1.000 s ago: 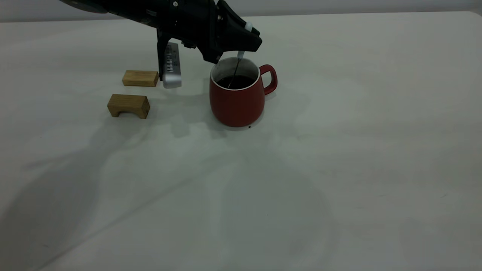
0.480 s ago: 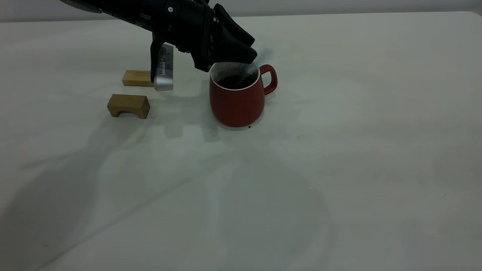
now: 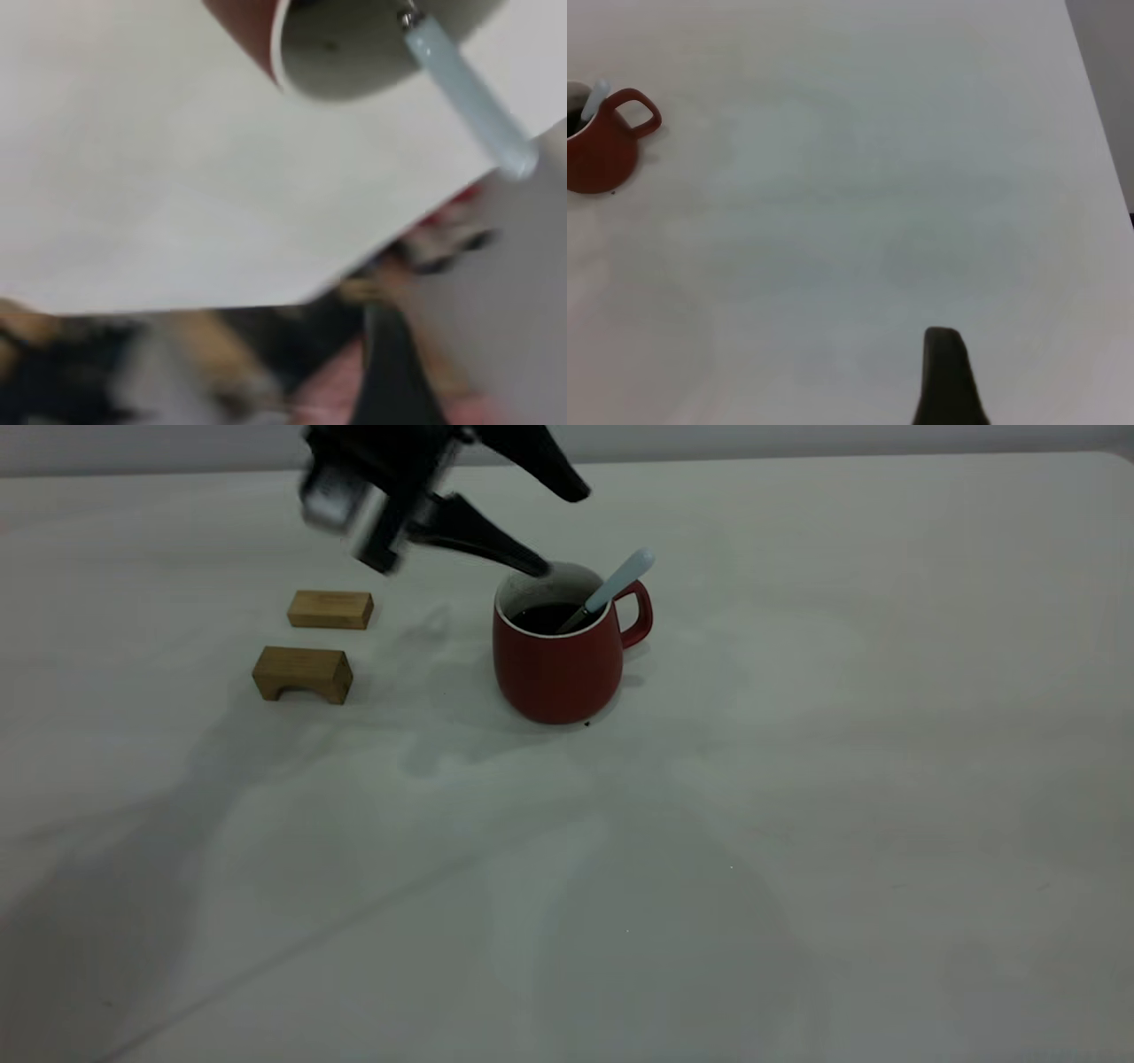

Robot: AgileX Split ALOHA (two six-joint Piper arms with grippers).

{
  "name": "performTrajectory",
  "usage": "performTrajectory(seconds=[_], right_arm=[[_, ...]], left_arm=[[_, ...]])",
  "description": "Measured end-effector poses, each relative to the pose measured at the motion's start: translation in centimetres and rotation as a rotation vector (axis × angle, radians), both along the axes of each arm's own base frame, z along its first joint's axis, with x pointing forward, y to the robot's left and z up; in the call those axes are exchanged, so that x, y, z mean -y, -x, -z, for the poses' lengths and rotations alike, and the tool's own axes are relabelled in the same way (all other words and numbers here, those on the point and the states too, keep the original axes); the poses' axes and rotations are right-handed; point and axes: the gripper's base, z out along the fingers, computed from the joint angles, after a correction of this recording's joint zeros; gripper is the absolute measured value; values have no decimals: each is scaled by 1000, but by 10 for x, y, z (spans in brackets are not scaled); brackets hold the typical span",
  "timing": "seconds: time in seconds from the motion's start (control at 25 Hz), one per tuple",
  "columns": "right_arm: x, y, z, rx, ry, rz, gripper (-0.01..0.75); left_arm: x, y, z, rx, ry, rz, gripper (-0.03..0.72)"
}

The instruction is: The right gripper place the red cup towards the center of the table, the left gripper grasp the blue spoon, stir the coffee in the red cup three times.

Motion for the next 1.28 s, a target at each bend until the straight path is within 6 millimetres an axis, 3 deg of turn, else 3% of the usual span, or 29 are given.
performTrajectory(seconds=[0.24, 0.52, 0.68, 0.88, 1.04, 1.28], right_arm=[[0, 0, 0, 0, 0, 0, 565], [0, 0, 0, 0, 0, 0, 565], [0, 0, 0, 0, 0, 0, 565], [0, 0, 0, 0, 0, 0, 565], [0, 0, 0, 0, 0, 0, 565], [0, 0, 0, 0, 0, 0, 565]], left_arm=[[-19, 13, -62, 277, -212, 270, 410], [-40, 42, -157, 567, -359, 409, 314], [-64, 73, -213, 821, -561, 629, 278], [-94, 137, -272, 1000, -750, 801, 250], [-119, 203, -282, 1062, -847, 806, 246], [-147, 291, -243, 1074, -907, 770, 245]])
